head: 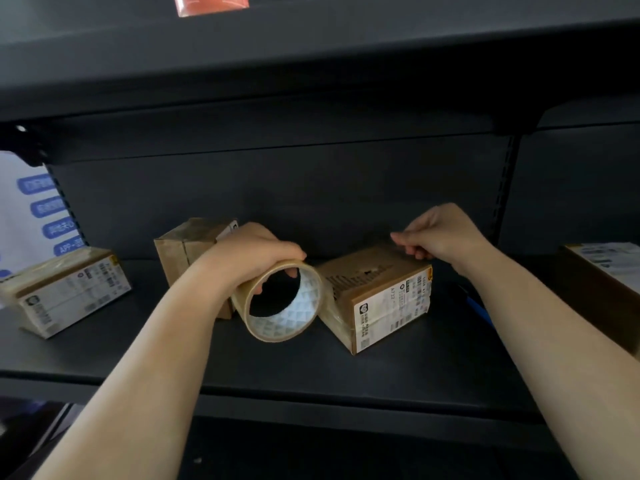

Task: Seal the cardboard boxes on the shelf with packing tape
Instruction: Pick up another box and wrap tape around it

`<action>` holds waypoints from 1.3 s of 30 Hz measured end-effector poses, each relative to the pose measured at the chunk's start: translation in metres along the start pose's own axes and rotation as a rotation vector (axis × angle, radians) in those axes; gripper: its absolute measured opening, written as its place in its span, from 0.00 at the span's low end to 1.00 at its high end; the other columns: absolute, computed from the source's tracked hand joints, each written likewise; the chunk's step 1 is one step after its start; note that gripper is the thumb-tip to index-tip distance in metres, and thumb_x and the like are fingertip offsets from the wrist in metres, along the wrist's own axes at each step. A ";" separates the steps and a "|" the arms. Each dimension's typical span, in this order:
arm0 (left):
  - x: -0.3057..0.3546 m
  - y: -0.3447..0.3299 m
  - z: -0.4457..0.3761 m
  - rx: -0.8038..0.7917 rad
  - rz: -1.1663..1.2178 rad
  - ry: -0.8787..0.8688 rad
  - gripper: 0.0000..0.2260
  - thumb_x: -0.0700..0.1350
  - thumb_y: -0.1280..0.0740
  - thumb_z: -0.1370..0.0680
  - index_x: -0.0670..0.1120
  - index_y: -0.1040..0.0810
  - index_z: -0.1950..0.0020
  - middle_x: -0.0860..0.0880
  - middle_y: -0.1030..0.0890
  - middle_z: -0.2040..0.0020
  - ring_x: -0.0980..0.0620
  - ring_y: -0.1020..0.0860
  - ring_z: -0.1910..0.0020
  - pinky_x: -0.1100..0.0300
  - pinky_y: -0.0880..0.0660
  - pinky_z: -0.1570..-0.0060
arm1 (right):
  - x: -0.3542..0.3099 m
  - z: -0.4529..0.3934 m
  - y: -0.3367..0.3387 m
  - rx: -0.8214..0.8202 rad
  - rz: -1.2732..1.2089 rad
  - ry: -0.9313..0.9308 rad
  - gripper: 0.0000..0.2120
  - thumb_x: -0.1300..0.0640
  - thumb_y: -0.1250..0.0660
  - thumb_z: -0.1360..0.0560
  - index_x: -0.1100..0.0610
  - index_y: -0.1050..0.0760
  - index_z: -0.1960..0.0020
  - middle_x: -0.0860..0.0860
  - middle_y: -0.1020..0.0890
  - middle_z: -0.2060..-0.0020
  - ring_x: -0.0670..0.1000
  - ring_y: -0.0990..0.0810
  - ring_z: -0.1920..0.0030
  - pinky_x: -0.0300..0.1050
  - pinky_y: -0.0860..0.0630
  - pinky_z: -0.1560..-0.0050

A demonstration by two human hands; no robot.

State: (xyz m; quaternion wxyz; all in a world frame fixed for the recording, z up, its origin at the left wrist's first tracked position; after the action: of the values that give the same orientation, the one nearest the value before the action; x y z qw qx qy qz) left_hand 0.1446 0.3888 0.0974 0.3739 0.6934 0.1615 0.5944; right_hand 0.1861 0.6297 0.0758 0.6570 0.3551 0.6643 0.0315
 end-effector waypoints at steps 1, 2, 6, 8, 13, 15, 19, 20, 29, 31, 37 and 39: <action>0.003 0.001 -0.001 0.003 -0.053 -0.004 0.14 0.53 0.31 0.29 0.44 0.16 0.65 0.43 0.16 0.59 0.47 0.20 0.59 0.62 0.28 0.67 | 0.003 0.000 0.002 0.021 -0.005 -0.002 0.08 0.58 0.27 0.30 0.63 0.20 0.63 0.52 0.22 0.73 0.46 0.26 0.71 0.38 0.31 0.66; 0.004 0.001 -0.002 -0.010 -0.093 0.000 0.14 0.53 0.31 0.28 0.44 0.16 0.64 0.43 0.16 0.57 0.48 0.20 0.58 0.62 0.27 0.67 | 0.005 -0.001 0.004 0.041 -0.021 -0.006 0.08 0.58 0.27 0.30 0.64 0.20 0.62 0.52 0.22 0.72 0.47 0.26 0.71 0.38 0.31 0.67; -0.004 0.007 -0.001 -0.058 -0.142 0.022 0.17 0.60 0.31 0.31 0.45 0.16 0.64 0.49 0.18 0.64 0.53 0.22 0.66 0.63 0.28 0.70 | 0.009 0.001 0.011 0.083 -0.080 -0.005 0.06 0.59 0.28 0.30 0.61 0.21 0.63 0.52 0.22 0.72 0.47 0.27 0.71 0.38 0.30 0.67; -0.010 0.012 0.000 -0.109 0.027 0.000 0.20 0.61 0.32 0.34 0.44 0.17 0.64 0.52 0.23 0.77 0.56 0.26 0.76 0.62 0.30 0.72 | 0.011 0.002 0.013 0.113 -0.105 0.002 0.07 0.59 0.28 0.30 0.59 0.21 0.64 0.52 0.22 0.71 0.47 0.27 0.71 0.38 0.30 0.67; -0.018 0.018 0.001 -0.193 0.396 0.043 0.13 0.52 0.32 0.33 0.42 0.21 0.64 0.52 0.33 0.82 0.58 0.35 0.84 0.65 0.36 0.82 | 0.006 0.001 0.022 0.132 -0.168 0.041 0.07 0.59 0.28 0.29 0.59 0.22 0.65 0.53 0.23 0.71 0.47 0.28 0.71 0.38 0.29 0.67; -0.018 0.015 0.002 -0.134 0.146 0.063 0.12 0.51 0.30 0.30 0.42 0.18 0.62 0.52 0.28 0.81 0.57 0.31 0.81 0.63 0.32 0.78 | 0.005 0.000 0.019 0.141 -0.141 0.060 0.07 0.59 0.28 0.29 0.59 0.21 0.64 0.52 0.23 0.72 0.47 0.27 0.71 0.38 0.28 0.67; -0.009 0.005 0.000 -0.031 -0.065 -0.021 0.13 0.53 0.29 0.29 0.44 0.17 0.55 0.48 0.18 0.60 0.52 0.22 0.59 0.59 0.26 0.58 | 0.013 -0.005 0.013 0.107 -0.061 0.019 0.06 0.59 0.27 0.30 0.60 0.21 0.63 0.53 0.22 0.72 0.46 0.27 0.71 0.38 0.29 0.67; -0.006 0.002 -0.001 -0.041 -0.104 -0.043 0.12 0.53 0.30 0.29 0.46 0.18 0.52 0.50 0.19 0.55 0.53 0.22 0.55 0.61 0.27 0.55 | 0.015 -0.006 0.012 0.100 -0.033 0.011 0.06 0.59 0.27 0.30 0.60 0.21 0.62 0.53 0.22 0.72 0.46 0.27 0.71 0.38 0.29 0.67; -0.002 -0.009 -0.017 -0.149 -0.200 -0.061 0.08 0.50 0.30 0.28 0.48 0.16 0.53 0.47 0.16 0.53 0.50 0.20 0.51 0.53 0.25 0.43 | 0.025 -0.006 0.012 0.103 0.110 0.036 0.07 0.58 0.27 0.30 0.62 0.19 0.62 0.52 0.21 0.71 0.46 0.26 0.71 0.36 0.31 0.68; -0.004 -0.012 -0.020 -0.162 -0.202 -0.052 0.08 0.50 0.30 0.28 0.48 0.16 0.53 0.47 0.16 0.53 0.50 0.20 0.51 0.54 0.25 0.44 | 0.027 -0.005 0.012 0.094 0.143 0.029 0.07 0.57 0.27 0.30 0.62 0.19 0.63 0.52 0.21 0.71 0.46 0.25 0.71 0.36 0.31 0.69; -0.013 -0.015 -0.029 -0.185 -0.201 -0.027 0.08 0.51 0.30 0.29 0.50 0.16 0.53 0.48 0.16 0.54 0.50 0.20 0.51 0.55 0.25 0.45 | 0.032 -0.005 0.011 0.090 0.178 -0.013 0.09 0.57 0.26 0.31 0.57 0.21 0.69 0.51 0.21 0.72 0.45 0.25 0.68 0.37 0.31 0.67; -0.015 -0.017 -0.031 -0.189 -0.208 -0.027 0.09 0.52 0.30 0.29 0.51 0.16 0.53 0.48 0.16 0.53 0.50 0.20 0.51 0.54 0.25 0.44 | 0.033 -0.005 0.010 0.069 0.136 -0.041 0.08 0.57 0.26 0.31 0.58 0.20 0.67 0.51 0.22 0.71 0.46 0.25 0.67 0.38 0.32 0.67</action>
State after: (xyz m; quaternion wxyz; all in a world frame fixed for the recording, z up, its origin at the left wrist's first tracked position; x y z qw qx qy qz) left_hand 0.1152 0.4003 0.0748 0.4994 0.6426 0.1708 0.5554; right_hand 0.1900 0.6560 0.0532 0.6542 0.4222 0.6258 0.0459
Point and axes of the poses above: each hand's wrist, its own z-axis away from the middle knuckle, its own y-axis out of the back of the hand, x = y × z, the point moved 3 cm from there along -z, towards the middle knuckle
